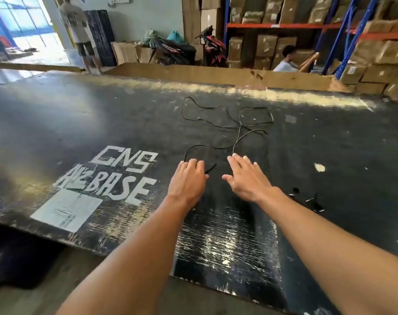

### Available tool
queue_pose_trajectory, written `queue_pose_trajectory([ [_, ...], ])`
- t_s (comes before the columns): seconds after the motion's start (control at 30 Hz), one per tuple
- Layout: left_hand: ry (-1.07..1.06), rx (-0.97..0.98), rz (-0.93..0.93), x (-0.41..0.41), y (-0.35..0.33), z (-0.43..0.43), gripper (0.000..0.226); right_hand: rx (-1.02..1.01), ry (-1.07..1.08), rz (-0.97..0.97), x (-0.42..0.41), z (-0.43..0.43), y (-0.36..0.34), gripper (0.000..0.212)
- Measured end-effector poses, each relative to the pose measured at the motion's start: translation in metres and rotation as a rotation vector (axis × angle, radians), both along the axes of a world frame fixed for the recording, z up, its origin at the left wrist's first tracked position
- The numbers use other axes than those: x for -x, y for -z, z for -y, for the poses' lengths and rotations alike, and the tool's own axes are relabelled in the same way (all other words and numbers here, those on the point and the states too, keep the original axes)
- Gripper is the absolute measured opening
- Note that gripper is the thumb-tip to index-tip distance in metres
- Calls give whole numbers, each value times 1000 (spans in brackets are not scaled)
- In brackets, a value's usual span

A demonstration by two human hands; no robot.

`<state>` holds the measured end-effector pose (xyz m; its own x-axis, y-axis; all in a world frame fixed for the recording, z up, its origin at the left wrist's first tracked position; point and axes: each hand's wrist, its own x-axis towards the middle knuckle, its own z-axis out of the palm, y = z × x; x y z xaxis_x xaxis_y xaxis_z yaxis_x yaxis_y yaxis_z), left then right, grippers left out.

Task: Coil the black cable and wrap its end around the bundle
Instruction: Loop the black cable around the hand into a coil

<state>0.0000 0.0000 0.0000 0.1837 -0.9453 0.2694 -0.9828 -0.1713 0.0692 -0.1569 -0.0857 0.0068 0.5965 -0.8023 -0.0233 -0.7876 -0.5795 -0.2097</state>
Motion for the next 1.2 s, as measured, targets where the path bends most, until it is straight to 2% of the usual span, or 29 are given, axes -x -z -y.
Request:
queue_pose_trajectory([
  [0.1, -2, 16, -67, -9, 6, 19, 26, -24, -14, -7, -12, 12, 8, 63],
  [0.3, 16, -59, -218, -22, 16, 65, 26, -93, 11, -2, -38, 43, 23, 56],
  [0.57, -19, -186, -314, -35, 24, 106, 23, -160, 82, 53, -51, 73, 32, 55],
  [0.63, -52, -131, -493, -35, 26, 110, 23, -190, 92, 124, -54, 74, 35, 53],
  [0.73, -166, 55, -993, -33, 22, 117, 16, -267, 95, 260, -62, 72, 37, 42],
  [0.83, -234, 161, -1336, -33, 11, 127, 21, -409, 107, 453, -65, 68, 39, 31],
  [0.9, -240, 229, -1439, -37, 2, 131, 21, -485, 111, 622, -62, 64, 35, 23],
  [1.0, -259, 329, -1501, -43, -8, 131, 15, -672, 109, 826, -55, 58, 20, 31],
  [1.07, -260, 388, -1583, -41, -16, 129, 13, -779, 97, 952, -50, 58, 13, 26],
  [1.2, -244, 499, -1788, -32, -28, 119, 11, -794, 82, 1067, -39, 58, 3, 19],
])
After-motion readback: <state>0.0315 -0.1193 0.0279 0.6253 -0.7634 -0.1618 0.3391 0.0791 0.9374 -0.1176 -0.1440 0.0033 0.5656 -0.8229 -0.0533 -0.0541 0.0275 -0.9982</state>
